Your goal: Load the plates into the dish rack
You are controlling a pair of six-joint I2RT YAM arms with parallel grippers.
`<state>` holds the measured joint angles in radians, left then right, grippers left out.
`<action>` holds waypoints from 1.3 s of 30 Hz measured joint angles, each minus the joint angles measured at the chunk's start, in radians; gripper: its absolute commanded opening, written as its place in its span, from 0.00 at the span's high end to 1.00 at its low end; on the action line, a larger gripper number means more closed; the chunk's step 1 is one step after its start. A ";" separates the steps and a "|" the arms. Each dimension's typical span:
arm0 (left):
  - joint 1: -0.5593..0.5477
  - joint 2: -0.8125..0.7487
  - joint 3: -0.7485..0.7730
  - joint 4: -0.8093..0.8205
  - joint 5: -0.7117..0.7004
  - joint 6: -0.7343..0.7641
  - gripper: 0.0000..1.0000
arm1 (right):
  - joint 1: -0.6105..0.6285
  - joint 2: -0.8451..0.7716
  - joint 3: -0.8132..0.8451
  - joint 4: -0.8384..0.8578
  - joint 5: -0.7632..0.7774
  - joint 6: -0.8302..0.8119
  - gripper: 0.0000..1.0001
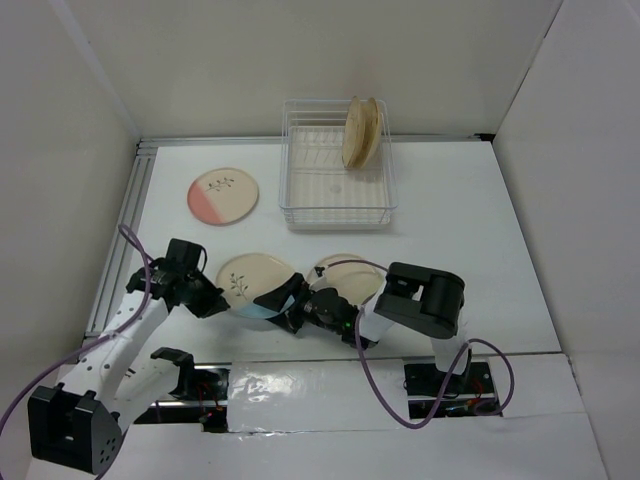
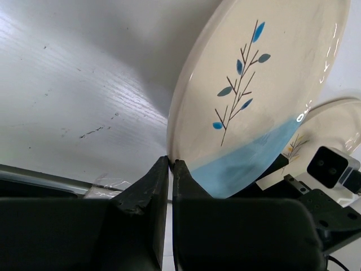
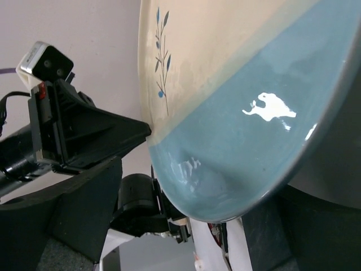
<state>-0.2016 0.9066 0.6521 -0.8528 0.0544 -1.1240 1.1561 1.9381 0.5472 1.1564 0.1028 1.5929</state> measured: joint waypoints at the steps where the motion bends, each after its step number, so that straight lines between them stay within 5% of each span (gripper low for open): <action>1: 0.000 -0.002 0.000 -0.003 0.003 0.003 1.00 | 0.000 0.003 0.000 0.003 0.002 0.001 0.17; 21: 0.018 -0.071 -0.058 -0.015 0.124 0.106 1.00 | -0.051 0.048 0.019 -0.003 0.006 -0.008 0.40; 29: 0.010 -0.113 -0.060 -0.050 0.222 0.187 1.00 | -0.066 0.066 0.069 -0.087 0.015 -0.047 0.57; 36: 0.010 -0.132 -0.060 -0.058 0.247 0.208 1.00 | -0.066 0.045 0.080 -0.120 0.020 -0.076 0.93; 39: 0.010 -0.133 -0.060 -0.061 0.249 0.209 0.95 | -0.068 0.027 0.081 -0.140 0.020 -0.100 0.96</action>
<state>-0.1913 0.7738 0.5926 -0.9138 0.3035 -0.9150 1.0885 1.9656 0.6285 1.0161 0.1226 1.4925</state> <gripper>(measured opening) 0.035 0.255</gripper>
